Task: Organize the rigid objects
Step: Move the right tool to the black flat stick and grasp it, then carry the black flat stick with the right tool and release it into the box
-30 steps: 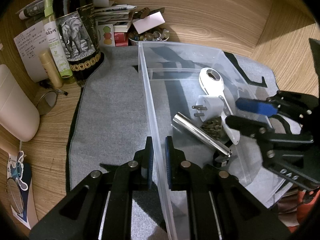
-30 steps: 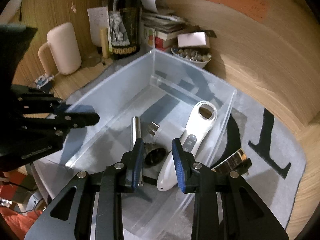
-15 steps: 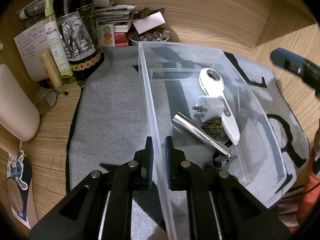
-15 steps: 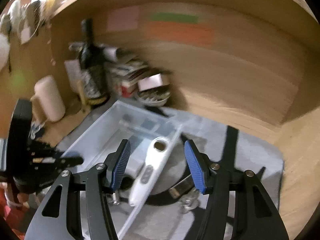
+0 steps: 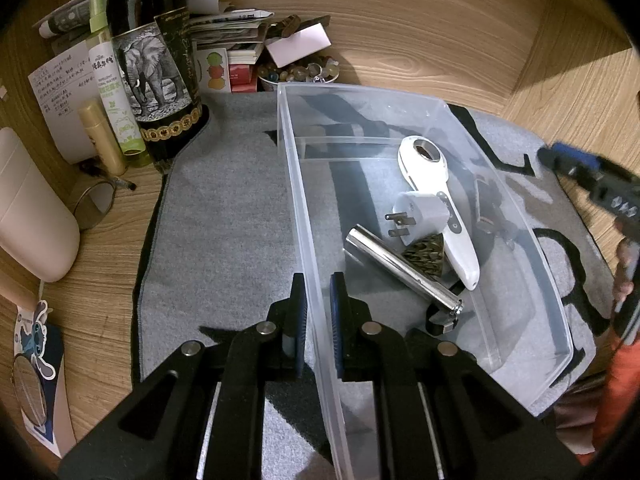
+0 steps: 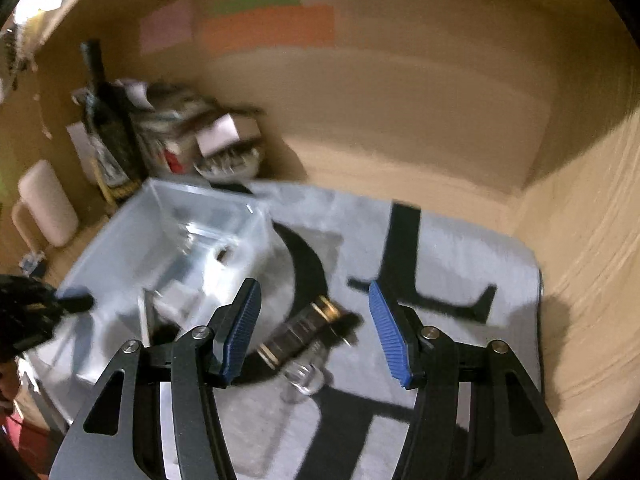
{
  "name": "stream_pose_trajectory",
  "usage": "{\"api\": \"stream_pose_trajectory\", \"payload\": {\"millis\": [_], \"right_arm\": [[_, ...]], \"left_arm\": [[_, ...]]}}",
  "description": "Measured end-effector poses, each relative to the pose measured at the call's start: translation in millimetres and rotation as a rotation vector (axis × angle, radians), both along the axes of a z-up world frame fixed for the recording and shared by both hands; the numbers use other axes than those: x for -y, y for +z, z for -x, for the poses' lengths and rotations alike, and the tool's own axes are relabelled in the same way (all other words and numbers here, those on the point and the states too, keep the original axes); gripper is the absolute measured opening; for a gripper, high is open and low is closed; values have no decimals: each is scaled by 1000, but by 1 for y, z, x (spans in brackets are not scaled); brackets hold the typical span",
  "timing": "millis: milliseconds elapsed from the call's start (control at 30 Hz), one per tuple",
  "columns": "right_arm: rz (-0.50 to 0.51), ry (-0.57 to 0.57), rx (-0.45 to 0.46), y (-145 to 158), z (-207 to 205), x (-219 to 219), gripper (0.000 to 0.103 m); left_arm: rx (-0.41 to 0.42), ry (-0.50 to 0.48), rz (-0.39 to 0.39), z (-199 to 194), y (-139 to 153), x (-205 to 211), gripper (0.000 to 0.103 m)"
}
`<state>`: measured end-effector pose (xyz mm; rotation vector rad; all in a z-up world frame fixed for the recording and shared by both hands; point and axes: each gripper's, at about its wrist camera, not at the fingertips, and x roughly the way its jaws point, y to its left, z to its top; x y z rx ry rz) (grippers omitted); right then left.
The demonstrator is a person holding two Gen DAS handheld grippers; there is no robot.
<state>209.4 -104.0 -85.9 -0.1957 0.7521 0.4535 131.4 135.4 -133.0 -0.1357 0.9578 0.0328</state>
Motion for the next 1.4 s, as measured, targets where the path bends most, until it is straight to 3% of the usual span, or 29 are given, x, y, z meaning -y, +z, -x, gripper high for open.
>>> {"api": "stream_pose_trajectory", "payload": {"millis": [300, 467, 800, 933, 1167, 1400], "right_arm": [[82, -3, -156, -55, -20, 4, 53], [104, -15, -173, -66, -29, 4, 53], [81, -2, -176, -74, -50, -2, 50], [78, 20, -159, -74, -48, -4, 32], [80, 1, -133, -68, -42, -1, 32], [50, 6, -70, -44, -29, -3, 32]], "left_arm": [[0, 0, -1, 0, 0, -1, 10], [-1, 0, -1, 1, 0, -1, 10], [0, 0, -2, 1, 0, 0, 10], [0, 0, -2, 1, 0, 0, 10], [0, 0, -2, 1, 0, 0, 10], [0, 1, -3, 1, -1, 0, 10]]}}
